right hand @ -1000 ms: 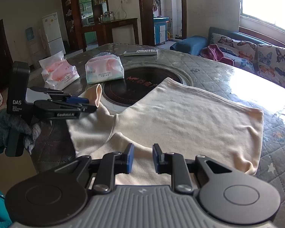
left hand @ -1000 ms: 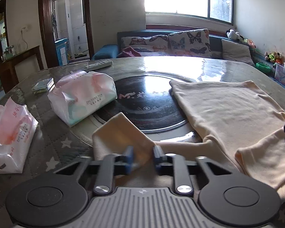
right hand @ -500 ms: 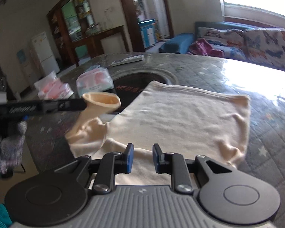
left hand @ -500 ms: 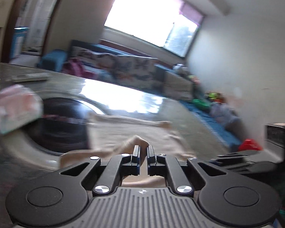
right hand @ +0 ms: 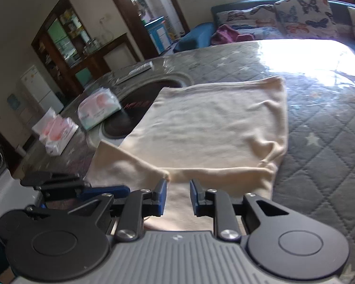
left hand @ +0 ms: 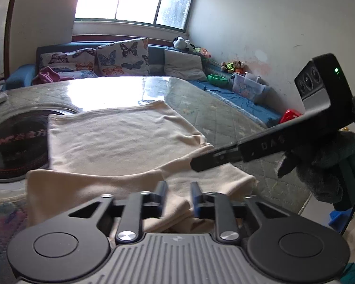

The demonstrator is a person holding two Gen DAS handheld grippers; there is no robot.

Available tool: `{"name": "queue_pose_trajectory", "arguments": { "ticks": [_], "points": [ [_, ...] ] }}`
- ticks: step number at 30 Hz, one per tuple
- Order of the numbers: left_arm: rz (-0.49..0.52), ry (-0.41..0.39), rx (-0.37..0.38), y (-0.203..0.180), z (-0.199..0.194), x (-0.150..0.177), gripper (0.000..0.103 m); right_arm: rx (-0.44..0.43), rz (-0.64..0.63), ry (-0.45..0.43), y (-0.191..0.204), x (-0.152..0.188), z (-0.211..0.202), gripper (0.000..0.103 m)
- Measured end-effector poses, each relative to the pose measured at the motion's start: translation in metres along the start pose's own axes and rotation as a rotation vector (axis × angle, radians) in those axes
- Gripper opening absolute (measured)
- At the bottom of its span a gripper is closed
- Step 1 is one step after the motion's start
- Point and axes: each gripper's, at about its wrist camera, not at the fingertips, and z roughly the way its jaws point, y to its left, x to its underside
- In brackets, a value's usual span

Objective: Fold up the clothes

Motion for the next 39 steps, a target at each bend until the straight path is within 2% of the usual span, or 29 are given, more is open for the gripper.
{"name": "queue_pose_trajectory", "arguments": {
  "ticks": [2,12,14,17,22,25,28,29,32,35,37,39],
  "points": [
    [-0.014,-0.012,-0.041,0.011,-0.011,0.000,0.051,-0.001,-0.031,0.017,0.008,0.002,0.010,0.021],
    [-0.102,-0.041,-0.253,0.069,-0.060,0.019,0.057,0.065,-0.128,0.034,0.034,0.007,0.048,0.021],
    [-0.118,-0.033,-0.272,0.076,-0.065,0.025,0.059,0.076,-0.147,0.028,0.038,0.008,0.047,0.008],
    [-0.119,-0.013,-0.279,0.078,-0.065,0.032,0.060,0.098,-0.173,0.004,0.043,0.006,0.039,0.003],
    [-0.085,0.018,-0.283,0.073,-0.057,0.042,0.061,0.143,-0.180,-0.067,0.042,-0.007,0.010,0.002],
    [-0.076,0.029,-0.278,0.071,-0.053,0.044,0.061,0.131,-0.166,-0.057,0.036,-0.014,0.003,0.002],
    [-0.083,0.029,-0.275,0.071,-0.052,0.045,0.061,0.094,-0.108,-0.022,0.025,-0.013,0.010,0.012],
    [-0.087,0.031,-0.278,0.072,-0.052,0.045,0.061,0.081,-0.094,-0.008,0.022,-0.012,0.014,0.020],
    [-0.097,0.036,-0.287,0.074,-0.053,0.044,0.061,0.035,-0.065,0.027,0.021,-0.005,0.032,0.023],
    [-0.099,0.033,-0.295,0.074,-0.055,0.044,0.064,0.036,-0.074,0.041,0.025,-0.002,0.045,0.028],
    [-0.102,0.031,-0.300,0.074,-0.055,0.044,0.068,0.046,-0.100,0.036,0.031,0.000,0.051,0.028],
    [-0.103,0.032,-0.302,0.073,-0.054,0.044,0.069,0.053,-0.122,0.033,0.036,0.001,0.055,0.014]
  ]
}}
